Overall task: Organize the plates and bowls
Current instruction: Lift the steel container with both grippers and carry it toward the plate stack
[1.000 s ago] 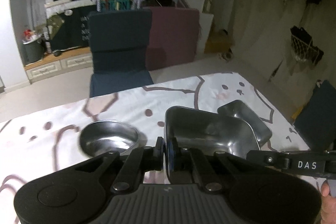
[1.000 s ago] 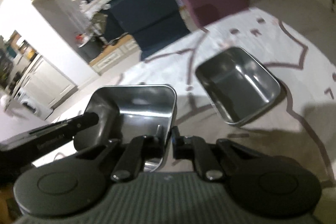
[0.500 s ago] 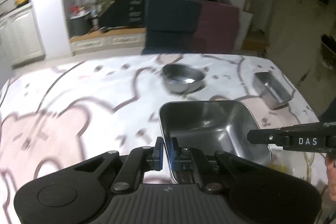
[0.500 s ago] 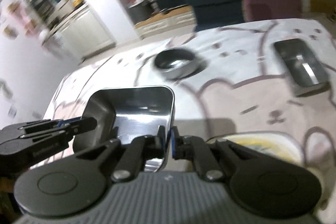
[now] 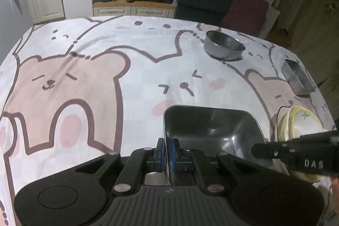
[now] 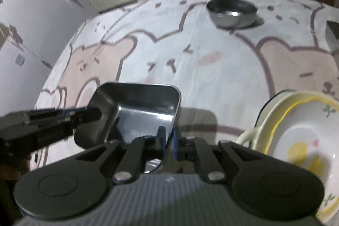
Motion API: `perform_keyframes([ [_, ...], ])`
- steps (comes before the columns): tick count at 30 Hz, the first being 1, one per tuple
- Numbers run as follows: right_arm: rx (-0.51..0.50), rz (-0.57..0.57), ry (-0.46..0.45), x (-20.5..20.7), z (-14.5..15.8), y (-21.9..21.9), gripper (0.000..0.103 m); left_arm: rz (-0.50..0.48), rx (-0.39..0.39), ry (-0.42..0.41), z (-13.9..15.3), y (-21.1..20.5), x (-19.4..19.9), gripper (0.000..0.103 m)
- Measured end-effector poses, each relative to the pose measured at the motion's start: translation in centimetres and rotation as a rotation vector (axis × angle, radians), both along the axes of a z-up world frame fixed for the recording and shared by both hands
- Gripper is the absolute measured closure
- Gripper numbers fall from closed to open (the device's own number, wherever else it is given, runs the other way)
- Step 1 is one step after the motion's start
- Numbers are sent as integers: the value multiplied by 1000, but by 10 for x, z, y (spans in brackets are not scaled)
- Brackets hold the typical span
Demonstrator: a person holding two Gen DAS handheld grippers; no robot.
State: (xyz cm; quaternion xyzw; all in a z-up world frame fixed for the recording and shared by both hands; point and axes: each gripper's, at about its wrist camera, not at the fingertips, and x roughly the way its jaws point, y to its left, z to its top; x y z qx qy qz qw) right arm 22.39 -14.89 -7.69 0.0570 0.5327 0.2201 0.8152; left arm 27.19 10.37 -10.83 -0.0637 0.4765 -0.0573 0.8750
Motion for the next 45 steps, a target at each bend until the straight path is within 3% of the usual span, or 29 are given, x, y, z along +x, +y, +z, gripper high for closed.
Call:
perform_keyframes([
  [16, -66, 30, 45, 4, -27, 15, 94, -13, 8, 106, -24, 2, 9, 96],
  [24, -84, 44, 56, 9, -36, 23, 93, -13, 10, 120, -27, 3, 11, 91],
  [45, -96, 74, 77, 9, -41, 24, 93, -34, 23, 160, -36, 2, 11, 91],
])
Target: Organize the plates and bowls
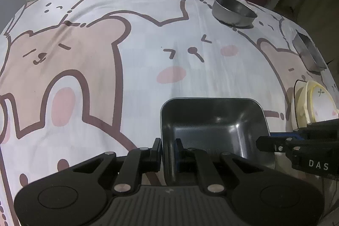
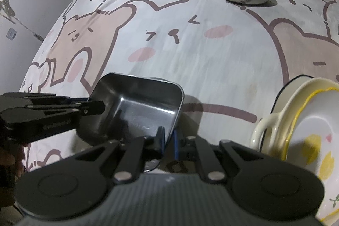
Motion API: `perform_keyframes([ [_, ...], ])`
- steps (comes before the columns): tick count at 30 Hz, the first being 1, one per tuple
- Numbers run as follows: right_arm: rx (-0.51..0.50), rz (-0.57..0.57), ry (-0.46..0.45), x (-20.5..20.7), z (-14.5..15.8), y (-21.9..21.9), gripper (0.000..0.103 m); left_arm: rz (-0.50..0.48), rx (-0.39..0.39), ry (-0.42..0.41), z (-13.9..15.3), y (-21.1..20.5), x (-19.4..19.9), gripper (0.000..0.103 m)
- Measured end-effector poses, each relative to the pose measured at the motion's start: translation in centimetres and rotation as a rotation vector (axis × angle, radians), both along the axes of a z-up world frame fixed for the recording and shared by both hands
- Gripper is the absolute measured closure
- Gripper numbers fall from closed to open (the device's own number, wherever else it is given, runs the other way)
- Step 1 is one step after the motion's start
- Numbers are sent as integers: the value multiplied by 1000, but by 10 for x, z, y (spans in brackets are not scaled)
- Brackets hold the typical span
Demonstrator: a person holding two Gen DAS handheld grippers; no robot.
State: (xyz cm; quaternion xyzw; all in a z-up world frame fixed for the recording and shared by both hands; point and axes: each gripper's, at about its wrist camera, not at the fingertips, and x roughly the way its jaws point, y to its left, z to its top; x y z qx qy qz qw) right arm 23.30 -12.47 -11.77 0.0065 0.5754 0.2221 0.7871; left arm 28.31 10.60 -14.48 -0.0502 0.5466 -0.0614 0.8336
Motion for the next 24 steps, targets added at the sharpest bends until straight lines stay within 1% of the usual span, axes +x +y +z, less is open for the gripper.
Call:
perform_keyframes([
  [17, -4, -6, 14, -1, -2, -1, 93, -9, 2, 4, 0, -2, -1, 91],
  [19, -3, -6, 18, -1, -2, -1, 92, -12, 0, 5, -1, -3, -1, 88],
  [21, 3, -4, 24, -1, -4, -2, 90, -14, -2, 4, 0, -3, -1, 87],
  [23, 8, -9, 30, 0, -4, -3, 88, -14, -2, 6, 0, -3, -1, 80],
  [24, 8, -12, 32, 0, -5, -4, 85, -14, 0, 6, 0, -3, -1, 71],
])
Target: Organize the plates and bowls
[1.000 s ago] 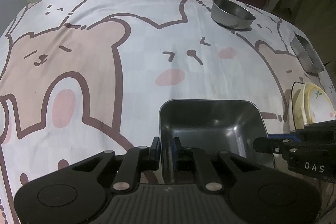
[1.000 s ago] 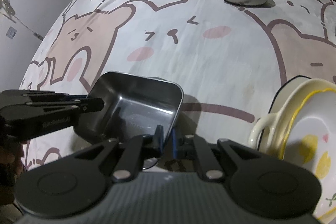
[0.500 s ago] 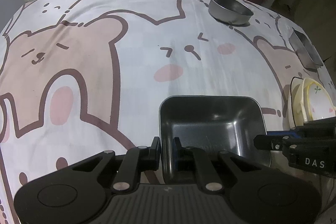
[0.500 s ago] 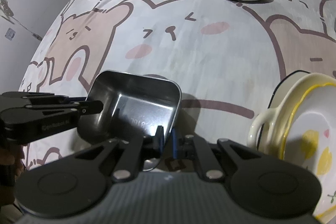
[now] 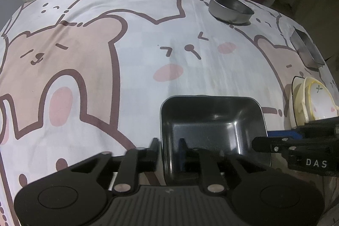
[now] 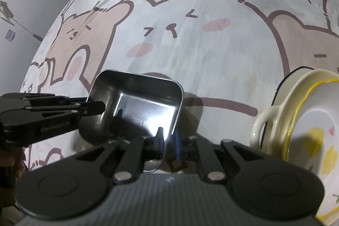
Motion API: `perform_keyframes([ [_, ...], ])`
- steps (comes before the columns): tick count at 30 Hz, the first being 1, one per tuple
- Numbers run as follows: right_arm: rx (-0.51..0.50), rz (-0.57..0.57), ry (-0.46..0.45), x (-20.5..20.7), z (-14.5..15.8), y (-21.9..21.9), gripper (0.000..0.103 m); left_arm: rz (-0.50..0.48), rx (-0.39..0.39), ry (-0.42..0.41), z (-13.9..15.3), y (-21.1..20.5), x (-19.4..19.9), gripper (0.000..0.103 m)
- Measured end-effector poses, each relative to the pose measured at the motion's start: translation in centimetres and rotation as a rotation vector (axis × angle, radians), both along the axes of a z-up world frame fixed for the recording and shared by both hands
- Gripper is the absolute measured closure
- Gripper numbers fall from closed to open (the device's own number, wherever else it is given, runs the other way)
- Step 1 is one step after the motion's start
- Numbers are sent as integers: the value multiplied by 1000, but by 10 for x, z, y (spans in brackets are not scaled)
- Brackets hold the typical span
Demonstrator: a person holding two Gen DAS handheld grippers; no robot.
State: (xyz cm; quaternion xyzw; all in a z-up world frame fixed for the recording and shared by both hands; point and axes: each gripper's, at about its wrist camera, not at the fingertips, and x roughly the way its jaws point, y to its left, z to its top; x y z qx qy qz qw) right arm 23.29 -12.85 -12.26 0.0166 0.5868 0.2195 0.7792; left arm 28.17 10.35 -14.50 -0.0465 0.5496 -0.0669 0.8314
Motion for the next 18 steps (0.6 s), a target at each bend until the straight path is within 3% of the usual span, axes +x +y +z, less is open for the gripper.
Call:
perform_keyframes([
  [2, 2, -7, 2, 0, 0, -1, 67, 0, 3, 1, 0, 0, -1, 62],
  [5, -12, -11, -14, 0, 2, -2, 50, 1, 10, 1, 1, 2, -2, 53],
  [8, -18, 4, -43, -1, 7, -1, 34, 11, 33, -24, 6, 3, -4, 33],
  [10, -4, 16, -83, -2, 15, -2, 29, 30, 32, -56, 14, 6, -4, 17],
  [13, 13, -5, -162, -1, 33, -11, 13, 65, 26, -107, 25, 8, -2, 1],
  [16, 36, -76, -241, 4, 50, -32, 0, 78, 28, -157, 36, 1, 3, 0],
  [18, 41, -129, -287, 9, 59, -50, 1, 68, 33, -194, 42, -8, 8, 0],
])
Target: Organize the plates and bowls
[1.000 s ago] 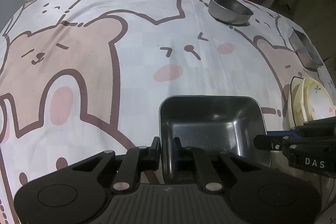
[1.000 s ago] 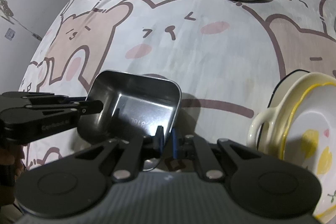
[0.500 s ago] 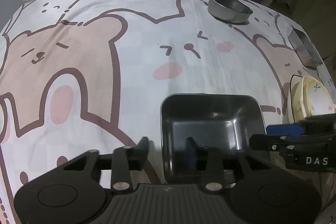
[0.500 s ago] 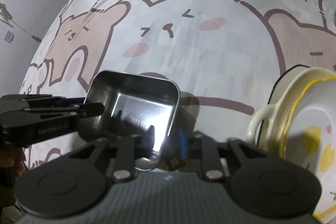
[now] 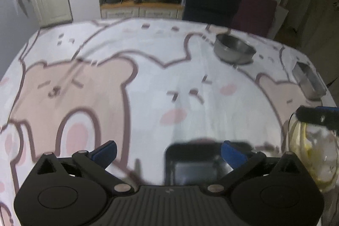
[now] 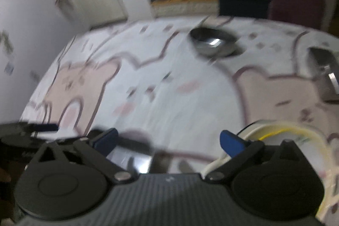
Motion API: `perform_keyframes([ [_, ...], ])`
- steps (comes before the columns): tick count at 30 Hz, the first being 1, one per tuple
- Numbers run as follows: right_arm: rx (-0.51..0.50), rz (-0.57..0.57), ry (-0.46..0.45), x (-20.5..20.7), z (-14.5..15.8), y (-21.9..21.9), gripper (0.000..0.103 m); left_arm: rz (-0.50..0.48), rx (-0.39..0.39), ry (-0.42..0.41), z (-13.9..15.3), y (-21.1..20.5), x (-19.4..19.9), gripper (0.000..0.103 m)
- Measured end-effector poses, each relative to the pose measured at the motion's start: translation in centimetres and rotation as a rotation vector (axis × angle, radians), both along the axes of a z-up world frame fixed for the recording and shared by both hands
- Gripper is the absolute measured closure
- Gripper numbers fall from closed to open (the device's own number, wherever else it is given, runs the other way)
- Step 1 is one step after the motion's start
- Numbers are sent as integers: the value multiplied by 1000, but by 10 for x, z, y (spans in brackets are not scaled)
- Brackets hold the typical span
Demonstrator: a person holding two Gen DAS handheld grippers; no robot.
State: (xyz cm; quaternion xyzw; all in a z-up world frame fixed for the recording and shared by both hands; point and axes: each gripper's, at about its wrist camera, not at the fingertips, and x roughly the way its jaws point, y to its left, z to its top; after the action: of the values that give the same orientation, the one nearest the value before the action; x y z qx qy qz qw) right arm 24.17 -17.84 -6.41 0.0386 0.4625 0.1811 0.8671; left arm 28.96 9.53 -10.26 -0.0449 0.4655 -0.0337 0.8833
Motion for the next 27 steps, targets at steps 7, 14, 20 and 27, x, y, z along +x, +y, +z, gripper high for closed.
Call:
perform_keyframes([
  [7, 48, -252, -44, 24, 10, -93, 0, -79, -4, -90, 20, -52, 32, 0],
  [14, 143, -597, -7, 43, -4, -194, 0, -194, 3, -168, 34, -131, 86, 0],
  [20, 249, -840, 76, 60, -33, -257, 0, -292, -46, -194, 37, -216, 140, 0],
  [27, 259, -913, 103, 80, -57, -286, 0, -409, 3, -213, 25, -313, 190, 0],
])
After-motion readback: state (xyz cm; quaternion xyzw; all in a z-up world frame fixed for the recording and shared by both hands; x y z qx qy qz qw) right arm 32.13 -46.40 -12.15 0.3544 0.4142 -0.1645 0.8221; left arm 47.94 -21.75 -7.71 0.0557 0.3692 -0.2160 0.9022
